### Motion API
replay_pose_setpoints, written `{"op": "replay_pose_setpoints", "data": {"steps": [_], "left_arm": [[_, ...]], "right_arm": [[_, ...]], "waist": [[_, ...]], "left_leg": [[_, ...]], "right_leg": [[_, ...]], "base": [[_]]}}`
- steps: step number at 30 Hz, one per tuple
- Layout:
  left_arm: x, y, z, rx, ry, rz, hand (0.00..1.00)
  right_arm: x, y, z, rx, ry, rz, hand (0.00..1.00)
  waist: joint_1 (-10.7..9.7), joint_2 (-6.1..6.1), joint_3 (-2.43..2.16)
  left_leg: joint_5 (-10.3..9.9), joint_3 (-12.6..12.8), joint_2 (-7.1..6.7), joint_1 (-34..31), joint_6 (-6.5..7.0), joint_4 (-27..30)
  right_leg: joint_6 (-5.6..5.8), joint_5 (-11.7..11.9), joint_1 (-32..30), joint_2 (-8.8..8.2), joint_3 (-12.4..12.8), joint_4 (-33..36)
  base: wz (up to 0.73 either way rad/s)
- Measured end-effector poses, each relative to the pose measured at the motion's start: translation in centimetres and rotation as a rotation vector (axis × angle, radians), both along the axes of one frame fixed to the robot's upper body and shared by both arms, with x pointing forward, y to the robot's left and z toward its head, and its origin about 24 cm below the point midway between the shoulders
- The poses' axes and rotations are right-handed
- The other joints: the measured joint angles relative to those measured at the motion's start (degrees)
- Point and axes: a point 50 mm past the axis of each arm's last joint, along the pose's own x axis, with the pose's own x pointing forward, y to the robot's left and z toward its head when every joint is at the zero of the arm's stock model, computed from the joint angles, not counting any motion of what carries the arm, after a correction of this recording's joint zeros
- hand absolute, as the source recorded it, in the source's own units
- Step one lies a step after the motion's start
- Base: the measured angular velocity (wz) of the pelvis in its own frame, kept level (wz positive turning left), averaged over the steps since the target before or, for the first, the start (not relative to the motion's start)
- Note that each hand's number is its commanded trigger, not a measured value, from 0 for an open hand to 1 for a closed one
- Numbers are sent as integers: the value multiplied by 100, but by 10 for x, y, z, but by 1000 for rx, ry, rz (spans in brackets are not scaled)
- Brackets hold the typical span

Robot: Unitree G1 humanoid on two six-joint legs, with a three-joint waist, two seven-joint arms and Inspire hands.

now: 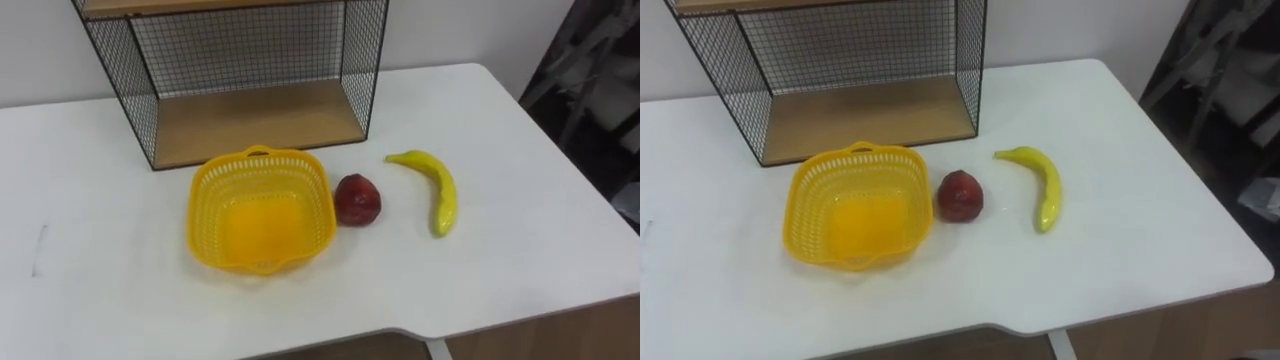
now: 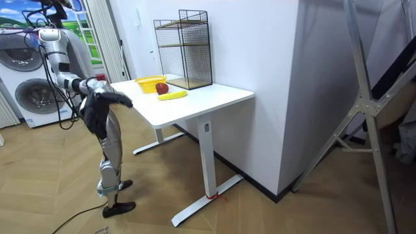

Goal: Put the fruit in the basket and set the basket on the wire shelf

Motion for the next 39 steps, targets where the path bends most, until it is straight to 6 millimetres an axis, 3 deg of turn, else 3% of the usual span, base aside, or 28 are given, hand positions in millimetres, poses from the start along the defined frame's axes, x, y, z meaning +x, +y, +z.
{"op": "replay_pose_setpoints", "data": {"steps": [4, 8, 14, 19, 24, 29, 31, 39], "left_arm": [[4, -5, -2, -11, 6, -57, 0], [13, -8, -2, -16, -18, -90, 0], [9, -10, -3, -40, -9, -93, 0], [13, -8, -3, -54, -1, -153, 0], [6, -5, -3, -64, 24, -171, 0], [5, -9, -4, -93, 48, -213, 0], [6, -9, -5, -102, 54, -237, 0], [9, -9, -5, -103, 63, -251, 0]], "right_arm": [[24, 14, 31, -185, -12, 137, 0], [38, 25, 35, -221, -26, 273, 0], [58, 40, 42, -279, -42, 519, 0], [81, 52, 51, -364, -25, 832, 0], [92, 70, 45, -383, 13, 1061, 0], [101, 90, 36, -354, 41, 1274, 0], [103, 96, 34, -396, 114, 1349, 0], [111, 114, 32, -447, 179, 1546, 0]], "waist": [[31, 1, 9], [142, -44, 29], [248, -52, 48], [267, -72, 52], [290, -132, 79], [303, -134, 69], [438, -134, 67], [612, -138, 68]], "left_leg": [[3, 8, 3, -62, 1, -4], [3, 7, 4, -28, 1, -7], [2, -33, 5, -32, 1, 3], [2, -37, 18, -53, 0, 0], [2, -43, 18, -34, 0, 5], [2, -95, 15, -94, 0, 34], [2, -95, 13, -105, 0, 84], [2, -156, 11, -93, 0, 100]], "right_leg": [[-4, 3, -86, 0, 10, 38], [-5, 5, -39, 1, 6, 34], [-6, 6, -26, -14, -51, 90], [-21, 16, -21, -11, -78, 92], [-21, 18, 10, -12, -87, 92], [-23, 30, -12, -18, -146, 88], [-24, 32, -21, -18, -136, 92], [-24, 32, 30, -21, -204, 90]], "base": [[0], [0], [3], [0], [0], [5], [0], [3]]}}
